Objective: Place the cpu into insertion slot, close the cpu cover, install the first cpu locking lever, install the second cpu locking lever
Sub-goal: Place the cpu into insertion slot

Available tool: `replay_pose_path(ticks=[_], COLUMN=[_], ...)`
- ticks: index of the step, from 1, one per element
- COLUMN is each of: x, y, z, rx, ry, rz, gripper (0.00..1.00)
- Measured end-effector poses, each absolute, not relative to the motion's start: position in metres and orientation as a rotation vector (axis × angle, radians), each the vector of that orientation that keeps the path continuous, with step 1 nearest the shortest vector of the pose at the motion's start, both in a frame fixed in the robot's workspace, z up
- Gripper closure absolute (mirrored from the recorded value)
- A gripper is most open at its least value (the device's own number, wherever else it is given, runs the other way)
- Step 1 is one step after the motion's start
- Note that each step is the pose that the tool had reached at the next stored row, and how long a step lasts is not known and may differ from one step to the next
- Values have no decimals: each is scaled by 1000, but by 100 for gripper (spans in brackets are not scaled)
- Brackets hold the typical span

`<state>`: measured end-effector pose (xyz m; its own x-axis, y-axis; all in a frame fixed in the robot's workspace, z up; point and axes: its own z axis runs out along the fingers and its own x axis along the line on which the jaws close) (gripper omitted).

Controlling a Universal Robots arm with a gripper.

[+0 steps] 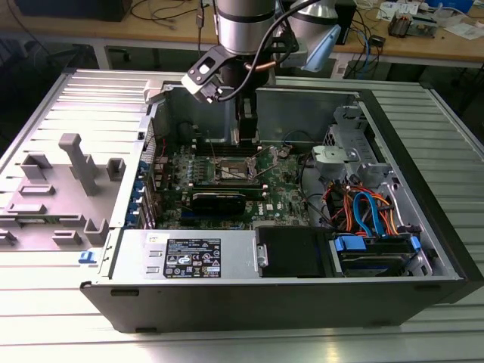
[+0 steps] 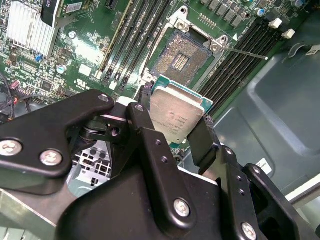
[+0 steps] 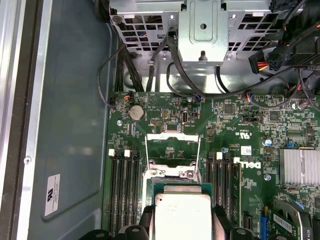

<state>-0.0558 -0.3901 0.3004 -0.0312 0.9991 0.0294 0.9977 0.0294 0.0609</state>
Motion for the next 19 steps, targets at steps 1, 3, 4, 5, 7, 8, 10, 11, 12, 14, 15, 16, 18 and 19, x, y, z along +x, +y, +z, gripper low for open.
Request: replay_pose_path(ticks=[1,3,4,5,7,8,10,11,12,14,15,16,18,19], x=[-56,-56,-56,-56,-56,-56,-58,-61,-62,-65,-65,-65,-65,-66], y=[-390,-390,-390,-390,-390,-390,-390,-390,-390,-390,-390,-390,-390,-390], z=[300,300,300,300,298,297,294,292,290,287,286,284,281,280], rx=[2172,2172,2172,2172,2172,2172,2172,2173,2174,2179,2182,2184,2197,2206], ry=[2238,2238,2238,2238,2238,2238,2238,2238,2239,2243,2245,2244,2231,2222], rz=[100,100,100,100,100,100,100,102,104,115,120,123,123,123], gripper=[45,45,45,45,45,45,45,45,45,45,45,45,45,45])
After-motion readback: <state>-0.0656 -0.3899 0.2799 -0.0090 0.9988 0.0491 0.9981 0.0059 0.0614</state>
